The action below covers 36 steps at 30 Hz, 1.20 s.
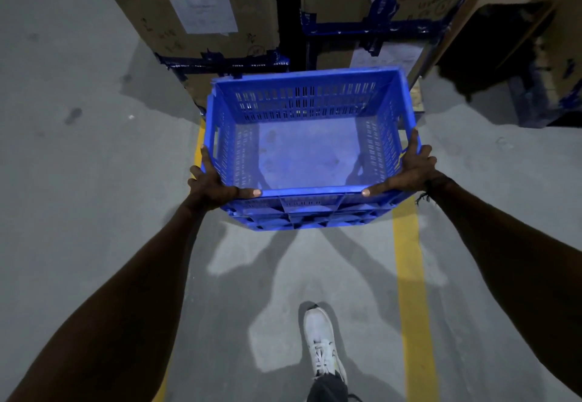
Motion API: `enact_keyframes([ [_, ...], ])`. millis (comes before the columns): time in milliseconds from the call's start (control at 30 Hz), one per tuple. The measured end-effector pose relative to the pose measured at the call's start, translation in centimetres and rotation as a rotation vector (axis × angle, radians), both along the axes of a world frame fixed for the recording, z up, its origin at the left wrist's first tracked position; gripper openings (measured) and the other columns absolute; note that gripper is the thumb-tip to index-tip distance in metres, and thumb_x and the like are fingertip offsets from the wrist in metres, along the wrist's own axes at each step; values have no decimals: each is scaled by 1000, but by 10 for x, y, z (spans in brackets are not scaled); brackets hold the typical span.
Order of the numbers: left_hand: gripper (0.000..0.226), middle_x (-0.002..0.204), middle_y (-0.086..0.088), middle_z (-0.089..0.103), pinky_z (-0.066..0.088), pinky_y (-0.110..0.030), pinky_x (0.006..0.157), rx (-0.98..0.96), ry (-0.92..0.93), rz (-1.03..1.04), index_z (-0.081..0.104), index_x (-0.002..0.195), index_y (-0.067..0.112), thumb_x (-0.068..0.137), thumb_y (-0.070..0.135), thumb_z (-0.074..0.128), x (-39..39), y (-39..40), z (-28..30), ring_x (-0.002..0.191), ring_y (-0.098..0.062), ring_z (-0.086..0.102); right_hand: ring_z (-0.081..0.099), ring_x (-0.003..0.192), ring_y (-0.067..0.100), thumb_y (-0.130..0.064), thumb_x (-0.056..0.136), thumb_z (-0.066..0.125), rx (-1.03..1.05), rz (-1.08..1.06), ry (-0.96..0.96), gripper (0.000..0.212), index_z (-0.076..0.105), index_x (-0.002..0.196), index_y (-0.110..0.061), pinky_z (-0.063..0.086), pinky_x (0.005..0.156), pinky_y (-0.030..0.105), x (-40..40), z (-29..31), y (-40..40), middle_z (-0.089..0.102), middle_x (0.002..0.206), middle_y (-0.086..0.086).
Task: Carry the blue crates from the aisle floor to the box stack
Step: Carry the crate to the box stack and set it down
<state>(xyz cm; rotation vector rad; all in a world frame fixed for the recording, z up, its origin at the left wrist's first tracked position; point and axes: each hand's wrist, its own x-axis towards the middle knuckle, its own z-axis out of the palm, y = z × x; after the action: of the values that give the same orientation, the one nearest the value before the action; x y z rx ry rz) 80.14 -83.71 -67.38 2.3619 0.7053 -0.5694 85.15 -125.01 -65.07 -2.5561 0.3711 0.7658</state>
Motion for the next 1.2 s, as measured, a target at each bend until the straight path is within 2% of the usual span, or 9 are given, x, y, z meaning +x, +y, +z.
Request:
enact_keyframes([
  [167,177,158,-14,13,26,-57,119,-58,37,14,-26,156,39,30,73,94,5,-1,10,148,-47,18,22,139,44,-72,6,89,-7,-70,21,192,-29,152,-29,30,113,55,8,10,8,10,152,17],
  [333,191,139,-23,33,39,-60,107,22,28,38,-23,158,32,2,96,69,7,0,2,123,-56,43,19,139,48,-69,-7,87,18,-126,94,198,-33,148,-37,30,112,59,18,16,11,11,149,18],
  [433,190,144,-23,26,33,-61,113,-8,118,24,-28,155,33,11,83,85,16,-4,17,132,-54,35,32,126,47,-68,-5,87,-1,-126,100,199,-32,150,-30,31,110,55,20,19,13,24,135,20],
  [567,188,145,-22,22,32,-57,115,-29,151,39,-28,156,32,20,67,97,25,-6,30,136,-50,32,34,121,43,-72,-10,82,-19,-131,144,201,-37,147,-31,34,107,51,24,21,14,24,129,15],
  [700,187,135,-24,33,40,-49,98,4,66,-32,-19,160,15,16,98,68,15,-5,24,111,-42,44,29,126,44,-65,-6,89,24,-136,145,198,-37,145,-37,34,105,58,33,27,14,23,131,13],
  [767,187,145,-25,28,37,-50,99,-15,74,-55,-18,160,12,17,100,64,17,-8,26,117,-41,39,28,125,44,-64,-4,90,22,-122,153,198,-38,144,-37,34,105,58,40,30,13,22,132,13],
  [867,184,152,-24,21,32,-54,106,-35,81,-73,-22,159,13,25,89,77,21,-8,29,128,-42,32,26,125,43,-61,-4,92,42,-137,167,198,-39,144,-40,37,100,61,44,33,14,19,134,11],
  [1033,182,143,-23,28,32,-51,104,-34,73,-51,-22,159,17,23,92,73,18,-3,22,123,-36,34,27,126,40,-59,-6,92,44,-170,134,198,-34,146,-44,40,98,61,36,31,17,22,132,8],
  [1200,181,155,-22,19,33,-53,104,-37,68,-57,-22,160,20,26,91,77,16,-7,21,127,-38,32,25,128,42,-55,-5,94,40,-170,166,198,-36,145,-44,40,97,64,48,32,16,21,134,8],
])
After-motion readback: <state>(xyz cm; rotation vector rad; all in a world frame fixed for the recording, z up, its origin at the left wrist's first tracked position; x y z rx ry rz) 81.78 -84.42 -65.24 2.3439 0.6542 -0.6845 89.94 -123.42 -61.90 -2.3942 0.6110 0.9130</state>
